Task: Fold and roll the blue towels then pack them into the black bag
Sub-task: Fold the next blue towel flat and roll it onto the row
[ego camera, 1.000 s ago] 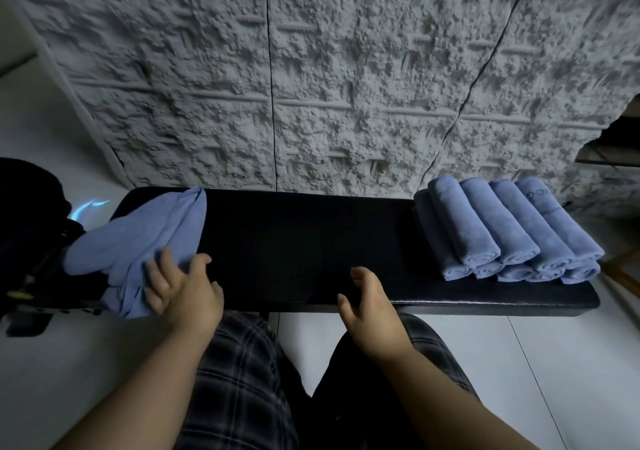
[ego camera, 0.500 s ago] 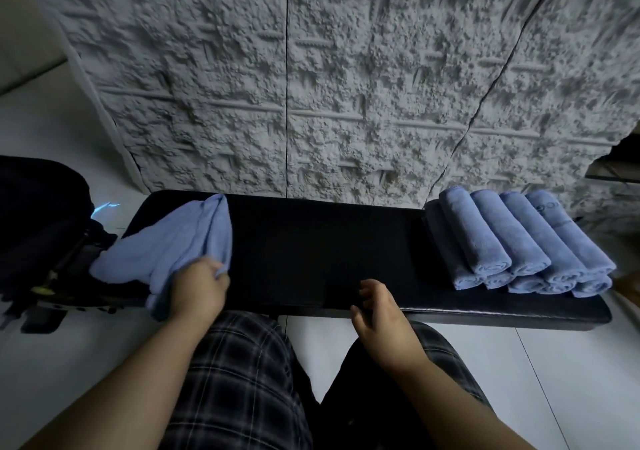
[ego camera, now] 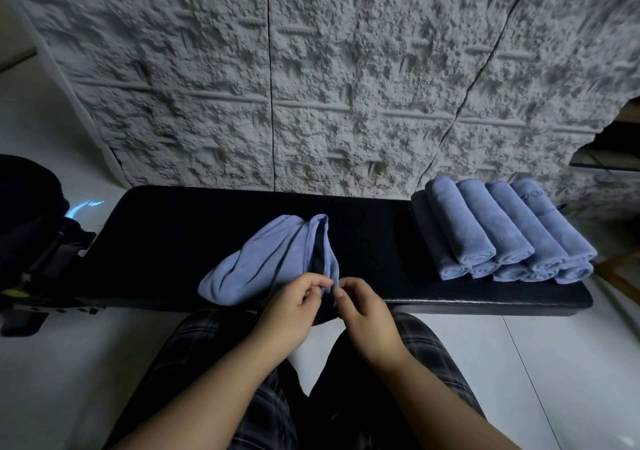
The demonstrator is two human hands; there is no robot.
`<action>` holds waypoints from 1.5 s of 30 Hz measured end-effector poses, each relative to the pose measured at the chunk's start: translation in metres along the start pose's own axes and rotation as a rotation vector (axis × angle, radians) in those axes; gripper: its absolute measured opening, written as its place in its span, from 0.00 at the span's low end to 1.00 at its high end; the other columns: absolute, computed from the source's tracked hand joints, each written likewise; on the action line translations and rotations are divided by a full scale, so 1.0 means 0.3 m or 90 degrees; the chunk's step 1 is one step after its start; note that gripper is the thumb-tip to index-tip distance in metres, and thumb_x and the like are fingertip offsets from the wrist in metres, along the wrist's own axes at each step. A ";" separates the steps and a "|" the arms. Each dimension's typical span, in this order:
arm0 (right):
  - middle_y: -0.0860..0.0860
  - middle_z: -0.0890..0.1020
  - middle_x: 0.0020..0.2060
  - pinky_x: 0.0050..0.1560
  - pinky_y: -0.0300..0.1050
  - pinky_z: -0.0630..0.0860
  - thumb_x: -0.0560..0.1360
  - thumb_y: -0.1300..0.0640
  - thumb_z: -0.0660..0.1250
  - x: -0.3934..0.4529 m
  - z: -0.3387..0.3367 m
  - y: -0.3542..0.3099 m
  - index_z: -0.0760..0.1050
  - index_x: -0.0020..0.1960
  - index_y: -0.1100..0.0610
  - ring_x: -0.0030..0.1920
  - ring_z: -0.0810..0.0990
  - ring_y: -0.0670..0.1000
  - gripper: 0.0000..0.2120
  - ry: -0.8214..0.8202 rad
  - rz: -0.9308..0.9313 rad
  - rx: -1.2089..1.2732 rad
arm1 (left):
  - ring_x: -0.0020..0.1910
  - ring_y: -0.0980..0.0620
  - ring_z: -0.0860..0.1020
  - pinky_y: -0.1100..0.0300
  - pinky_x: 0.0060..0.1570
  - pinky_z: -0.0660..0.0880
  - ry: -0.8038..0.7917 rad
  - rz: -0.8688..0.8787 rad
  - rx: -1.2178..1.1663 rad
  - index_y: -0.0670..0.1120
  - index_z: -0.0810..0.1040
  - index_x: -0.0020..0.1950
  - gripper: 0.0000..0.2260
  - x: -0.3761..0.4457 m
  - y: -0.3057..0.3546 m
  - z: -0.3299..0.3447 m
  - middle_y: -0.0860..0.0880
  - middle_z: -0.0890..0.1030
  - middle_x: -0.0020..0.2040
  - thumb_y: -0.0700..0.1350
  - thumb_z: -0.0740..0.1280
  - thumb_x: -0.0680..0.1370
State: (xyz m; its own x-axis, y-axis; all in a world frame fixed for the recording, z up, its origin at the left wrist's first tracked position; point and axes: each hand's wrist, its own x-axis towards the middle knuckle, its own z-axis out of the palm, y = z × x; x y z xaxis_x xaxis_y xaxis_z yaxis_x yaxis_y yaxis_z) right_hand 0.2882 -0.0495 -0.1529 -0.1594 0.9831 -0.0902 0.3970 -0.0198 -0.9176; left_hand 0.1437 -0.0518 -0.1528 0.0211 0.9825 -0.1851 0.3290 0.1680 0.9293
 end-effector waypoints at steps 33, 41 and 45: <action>0.46 0.67 0.28 0.26 0.32 0.62 0.74 0.66 0.61 -0.061 -0.109 -0.278 0.65 0.39 0.56 0.25 0.63 0.42 0.08 0.088 -0.036 0.038 | 0.49 0.46 0.70 0.50 0.47 0.67 0.332 0.279 0.552 0.47 0.73 0.39 0.14 -0.016 0.146 -0.244 0.48 0.75 0.49 0.35 0.73 0.61; 0.45 0.74 0.32 0.36 0.31 0.68 0.74 0.65 0.66 -0.090 -0.157 -0.329 0.69 0.39 0.54 0.32 0.70 0.41 0.10 0.236 -0.129 0.004 | 0.46 0.40 0.73 0.52 0.41 0.70 0.363 0.203 0.439 0.44 0.72 0.39 0.04 -0.106 0.234 -0.300 0.45 0.73 0.48 0.38 0.67 0.69; 0.45 0.80 0.39 0.41 0.28 0.68 0.75 0.64 0.64 -0.088 -0.166 -0.298 0.75 0.43 0.51 0.41 0.77 0.43 0.08 0.258 -0.129 -0.106 | 0.37 0.44 0.72 0.57 0.30 0.62 0.371 0.139 0.258 0.44 0.69 0.38 0.06 -0.113 0.237 -0.361 0.45 0.72 0.38 0.35 0.61 0.73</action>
State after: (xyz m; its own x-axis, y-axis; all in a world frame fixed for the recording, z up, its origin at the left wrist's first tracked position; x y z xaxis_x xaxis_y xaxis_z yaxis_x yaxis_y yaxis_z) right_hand 0.3020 -0.0647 -0.0493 0.1041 0.9566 0.2722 0.5388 0.1758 -0.8239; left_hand 0.0641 -0.0643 -0.0457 -0.3415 0.8926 0.2943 0.6997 0.0324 0.7137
